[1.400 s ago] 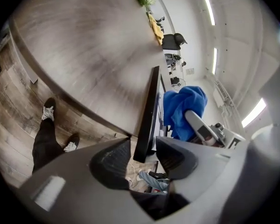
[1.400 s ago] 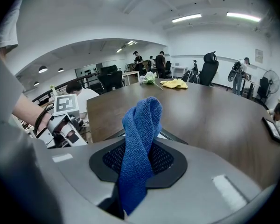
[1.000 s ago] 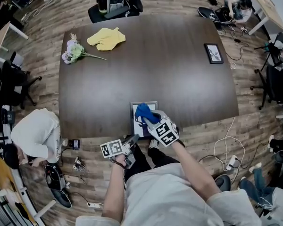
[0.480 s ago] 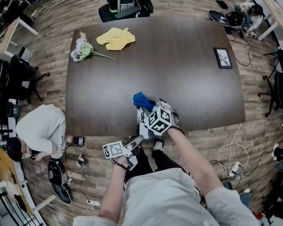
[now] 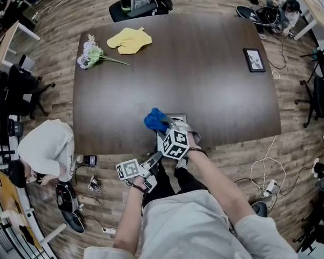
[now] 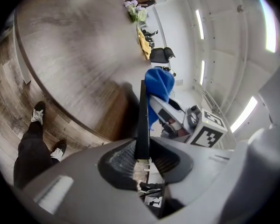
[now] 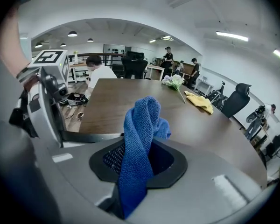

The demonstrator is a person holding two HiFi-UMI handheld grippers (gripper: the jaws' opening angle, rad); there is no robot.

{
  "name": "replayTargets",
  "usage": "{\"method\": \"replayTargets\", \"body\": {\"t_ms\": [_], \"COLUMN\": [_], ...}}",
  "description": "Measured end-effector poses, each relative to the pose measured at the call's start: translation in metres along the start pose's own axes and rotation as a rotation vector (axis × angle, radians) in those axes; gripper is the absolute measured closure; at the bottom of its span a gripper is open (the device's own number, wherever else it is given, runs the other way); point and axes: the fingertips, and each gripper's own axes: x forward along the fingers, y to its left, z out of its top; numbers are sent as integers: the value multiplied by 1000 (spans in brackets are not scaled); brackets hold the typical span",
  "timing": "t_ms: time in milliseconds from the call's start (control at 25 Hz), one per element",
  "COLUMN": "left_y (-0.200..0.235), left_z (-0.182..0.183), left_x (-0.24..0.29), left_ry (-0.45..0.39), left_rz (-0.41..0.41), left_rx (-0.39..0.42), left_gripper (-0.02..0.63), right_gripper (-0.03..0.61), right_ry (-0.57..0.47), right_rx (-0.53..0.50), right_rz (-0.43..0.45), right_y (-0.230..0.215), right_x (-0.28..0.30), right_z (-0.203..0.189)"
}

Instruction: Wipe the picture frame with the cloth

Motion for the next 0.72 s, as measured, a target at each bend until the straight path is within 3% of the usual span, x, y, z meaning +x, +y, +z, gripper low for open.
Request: {"method": "replayTargets", "body": {"t_ms": [400, 680, 720], "left_y": [-6, -24, -22], "left_z": [12, 12, 11], "left_x": [-6, -4, -5], "left_ry": [-57, -52, -45], "left_rz": [31, -51, -33], "left_rx": [21, 69, 79], "left_gripper": [486, 486, 486], "right_gripper": [489, 489, 489], "right_ry": [-61, 23, 33], "right_rx": [-115, -60, -42], "right_rz": [199, 88, 66], "right_y": [66, 29, 20], "right_x": [-45, -51, -50], "right_z": [-12, -59, -64]}}
